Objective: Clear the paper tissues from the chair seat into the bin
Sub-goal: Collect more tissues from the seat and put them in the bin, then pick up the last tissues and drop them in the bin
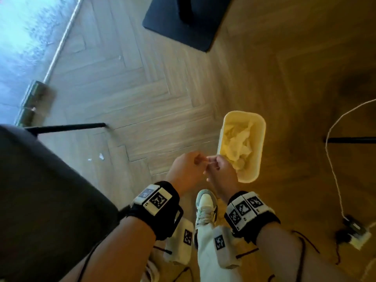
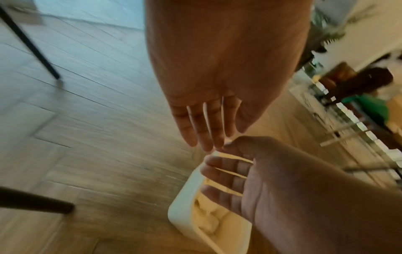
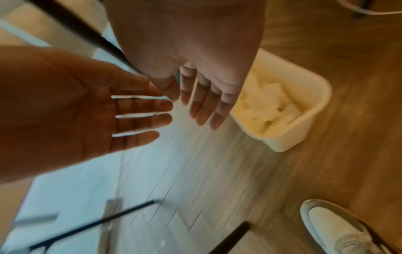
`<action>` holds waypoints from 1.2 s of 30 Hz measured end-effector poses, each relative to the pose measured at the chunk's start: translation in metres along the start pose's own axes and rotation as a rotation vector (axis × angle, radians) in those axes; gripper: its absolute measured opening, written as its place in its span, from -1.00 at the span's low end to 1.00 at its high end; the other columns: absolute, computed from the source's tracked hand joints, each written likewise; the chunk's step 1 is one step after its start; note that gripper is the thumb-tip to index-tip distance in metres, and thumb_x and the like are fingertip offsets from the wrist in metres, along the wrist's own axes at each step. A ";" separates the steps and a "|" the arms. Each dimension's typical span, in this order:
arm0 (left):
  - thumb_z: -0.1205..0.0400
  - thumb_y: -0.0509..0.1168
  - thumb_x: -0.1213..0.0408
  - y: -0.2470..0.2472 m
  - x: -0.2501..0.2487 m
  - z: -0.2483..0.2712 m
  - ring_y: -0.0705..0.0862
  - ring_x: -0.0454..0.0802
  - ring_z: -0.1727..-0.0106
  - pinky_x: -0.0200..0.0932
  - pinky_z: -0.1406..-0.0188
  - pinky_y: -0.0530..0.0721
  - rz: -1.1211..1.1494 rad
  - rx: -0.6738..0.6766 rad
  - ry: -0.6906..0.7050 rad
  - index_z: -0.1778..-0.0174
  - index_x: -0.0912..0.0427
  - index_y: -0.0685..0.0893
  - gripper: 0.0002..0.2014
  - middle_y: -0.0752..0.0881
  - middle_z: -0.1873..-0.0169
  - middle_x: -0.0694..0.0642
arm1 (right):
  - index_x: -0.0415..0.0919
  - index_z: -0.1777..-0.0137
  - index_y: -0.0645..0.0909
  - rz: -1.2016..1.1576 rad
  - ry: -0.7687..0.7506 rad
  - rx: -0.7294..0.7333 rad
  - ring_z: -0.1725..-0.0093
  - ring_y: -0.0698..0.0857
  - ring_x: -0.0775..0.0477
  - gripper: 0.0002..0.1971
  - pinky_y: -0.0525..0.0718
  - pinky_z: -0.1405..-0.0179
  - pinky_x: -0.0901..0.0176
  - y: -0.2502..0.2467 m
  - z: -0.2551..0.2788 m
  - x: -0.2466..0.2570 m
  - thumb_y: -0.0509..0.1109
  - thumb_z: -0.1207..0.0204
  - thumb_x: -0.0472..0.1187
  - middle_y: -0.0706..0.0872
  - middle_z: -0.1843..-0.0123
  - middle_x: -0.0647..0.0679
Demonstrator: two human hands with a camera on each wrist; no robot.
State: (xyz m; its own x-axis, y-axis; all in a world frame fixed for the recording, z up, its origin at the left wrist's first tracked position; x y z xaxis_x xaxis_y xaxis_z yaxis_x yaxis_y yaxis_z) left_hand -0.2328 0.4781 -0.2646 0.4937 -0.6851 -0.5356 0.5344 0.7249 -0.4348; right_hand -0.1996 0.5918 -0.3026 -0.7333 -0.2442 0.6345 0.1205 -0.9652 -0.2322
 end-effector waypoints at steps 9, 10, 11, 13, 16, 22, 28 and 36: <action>-0.67 0.23 0.22 -0.215 0.166 0.200 0.66 -0.25 0.12 -0.42 0.22 0.55 0.481 -0.395 -0.135 0.00 0.04 0.65 -0.90 0.69 0.12 -0.04 | -0.07 -0.17 0.59 0.276 -0.220 0.566 -0.02 0.75 -0.04 -0.83 0.77 -0.01 -0.06 0.251 0.170 0.120 0.27 -0.63 -0.14 0.74 -0.03 -0.07; -0.67 0.23 0.21 -0.233 0.192 0.219 0.66 -0.24 0.11 -0.40 0.21 0.55 0.488 -0.434 -0.142 0.00 0.02 0.64 -0.91 0.68 0.13 -0.06 | -0.05 -0.18 0.59 0.345 -0.253 0.599 -0.02 0.74 0.00 -0.82 0.76 -0.04 -0.05 0.278 0.184 0.125 0.27 -0.62 -0.16 0.73 -0.03 -0.04; -0.67 0.23 0.21 -0.250 0.223 0.238 0.65 -0.23 0.13 -0.38 0.23 0.53 0.490 -0.480 -0.168 0.01 0.01 0.64 -0.91 0.67 0.15 -0.08 | -0.01 -0.17 0.58 0.425 -0.291 0.628 -0.02 0.72 0.03 -0.83 0.75 -0.06 -0.03 0.307 0.199 0.130 0.29 -0.61 -0.16 0.72 -0.02 0.00; -0.65 0.25 0.21 -0.276 0.274 0.268 0.65 -0.16 0.15 -0.31 0.23 0.54 0.456 -0.571 -0.230 0.03 0.02 0.63 -0.93 0.66 0.17 -0.06 | 0.04 -0.16 0.58 0.546 -0.317 0.657 -0.01 0.70 0.08 -0.82 0.73 -0.08 0.00 0.346 0.214 0.134 0.33 -0.58 -0.14 0.70 -0.01 0.05; -0.59 0.33 0.10 -0.313 0.364 0.312 0.61 -0.03 -0.12 -0.10 -0.08 0.63 0.276 -0.635 -0.376 -0.13 0.01 0.60 -0.79 0.61 -0.11 0.04 | 0.04 -0.21 0.56 0.704 -0.339 0.727 -0.01 0.67 0.11 -0.77 0.70 0.06 0.16 0.413 0.237 0.130 0.35 -0.57 -0.14 0.65 -0.02 0.10; -0.31 0.51 -0.17 -0.313 0.455 0.303 -0.08 0.34 -0.63 0.50 -0.40 0.36 -0.257 -0.224 -0.374 -0.61 -0.18 0.04 0.03 -0.11 -0.66 0.09 | 0.03 -0.31 0.50 0.897 -0.388 0.687 -0.10 0.65 0.05 -0.69 0.71 -0.05 0.06 0.486 0.253 0.133 0.33 -0.58 -0.14 0.59 -0.18 0.06; -0.46 0.46 0.10 -0.290 0.445 0.263 0.28 0.36 -0.47 0.27 -0.30 0.51 -0.288 -0.318 -0.321 -0.52 0.03 0.27 -0.26 0.18 -0.53 0.23 | 0.02 -0.30 0.51 0.973 -0.463 0.618 -0.15 0.61 0.11 -0.70 0.63 -0.03 0.18 0.523 0.255 0.155 0.32 -0.58 -0.14 0.59 -0.22 0.10; -0.52 0.35 0.26 -0.329 0.466 0.304 0.42 0.20 -0.35 0.13 -0.25 0.57 -0.010 -0.535 -0.258 -0.35 0.07 0.45 -0.54 0.44 -0.34 0.17 | 0.02 -0.33 0.49 1.077 -0.825 0.667 -0.09 0.63 0.09 -0.63 0.64 -0.04 0.18 0.636 0.293 0.192 0.36 -0.53 -0.13 0.60 -0.20 0.03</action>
State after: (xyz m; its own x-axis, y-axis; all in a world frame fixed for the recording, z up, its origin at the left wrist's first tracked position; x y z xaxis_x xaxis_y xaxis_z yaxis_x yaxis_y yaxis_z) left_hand 0.0301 -0.1019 -0.1507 0.6774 -0.6386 -0.3652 0.1525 0.6075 -0.7795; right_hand -0.0679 -0.0960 -0.1121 0.4432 -0.6055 0.6610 0.7785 -0.1056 -0.6187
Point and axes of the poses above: each hand's wrist, its own z-axis away from the middle knuckle, its own y-axis out of the palm, x = y × z, the point moved 9 cm from there along -z, towards the middle knuckle
